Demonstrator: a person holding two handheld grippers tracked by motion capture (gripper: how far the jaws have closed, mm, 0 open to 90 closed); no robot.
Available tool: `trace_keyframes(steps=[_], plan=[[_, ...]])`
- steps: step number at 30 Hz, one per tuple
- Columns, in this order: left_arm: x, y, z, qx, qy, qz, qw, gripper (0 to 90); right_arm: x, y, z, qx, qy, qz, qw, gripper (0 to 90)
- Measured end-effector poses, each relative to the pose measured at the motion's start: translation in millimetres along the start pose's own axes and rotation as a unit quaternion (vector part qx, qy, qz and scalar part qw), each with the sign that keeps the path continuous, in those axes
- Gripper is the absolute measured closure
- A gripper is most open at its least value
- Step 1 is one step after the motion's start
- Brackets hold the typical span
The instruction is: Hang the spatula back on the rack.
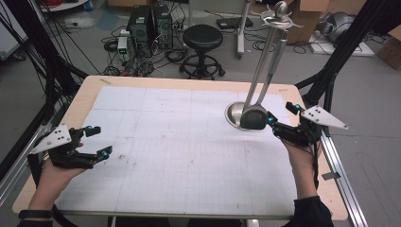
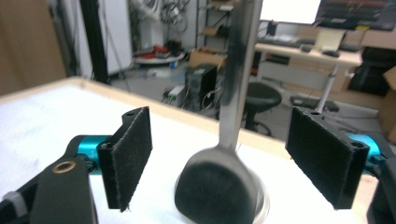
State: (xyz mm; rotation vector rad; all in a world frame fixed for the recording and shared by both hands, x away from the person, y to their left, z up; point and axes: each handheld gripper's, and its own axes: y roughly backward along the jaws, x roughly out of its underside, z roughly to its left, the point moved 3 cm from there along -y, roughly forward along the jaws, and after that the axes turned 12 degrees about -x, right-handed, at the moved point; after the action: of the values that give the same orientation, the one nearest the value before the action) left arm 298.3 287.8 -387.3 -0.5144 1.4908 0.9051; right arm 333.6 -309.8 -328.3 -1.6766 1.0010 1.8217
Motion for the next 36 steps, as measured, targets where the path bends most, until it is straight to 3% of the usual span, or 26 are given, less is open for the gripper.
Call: trace_keyframes(steps=[4, 14, 19, 23, 27, 36], plan=[[0.1, 2.9, 3.7, -0.008, 0.001, -0.006, 1.0, 16.0, 16.0, 10.6, 9.2, -0.023, 0.001, 0.015, 0.9996, 19.1], [0.7, 3.2, 9.8, -0.022, -0.002, -0.019, 0.9996, 16.0, 54.4, 20.5, 24.0, -0.043, 0.009, 0.047, 0.998, 17.2], [2.0, -0.1, 9.0, -0.026, -0.01, -0.015, 0.9995, 16.0, 62.2, 21.1, 19.8, -0.042, 0.0, 0.053, 0.9977, 16.8], [2.9, -1.5, 7.1, -0.029, -0.014, -0.013, 0.9994, 16.0, 65.5, 19.1, 16.3, -0.038, 0.007, 0.068, 0.997, 16.6], [3.0, -2.4, 6.1, -0.029, -0.017, -0.014, 0.9993, 16.0, 64.5, 21.1, 13.7, -0.038, 0.009, 0.064, 0.9972, 16.6], [4.5, -3.7, 5.3, -0.027, -0.014, -0.013, 0.9995, 16.0, 70.0, 20.6, 9.7, -0.04, -0.001, 0.071, 0.9967, 16.6]])
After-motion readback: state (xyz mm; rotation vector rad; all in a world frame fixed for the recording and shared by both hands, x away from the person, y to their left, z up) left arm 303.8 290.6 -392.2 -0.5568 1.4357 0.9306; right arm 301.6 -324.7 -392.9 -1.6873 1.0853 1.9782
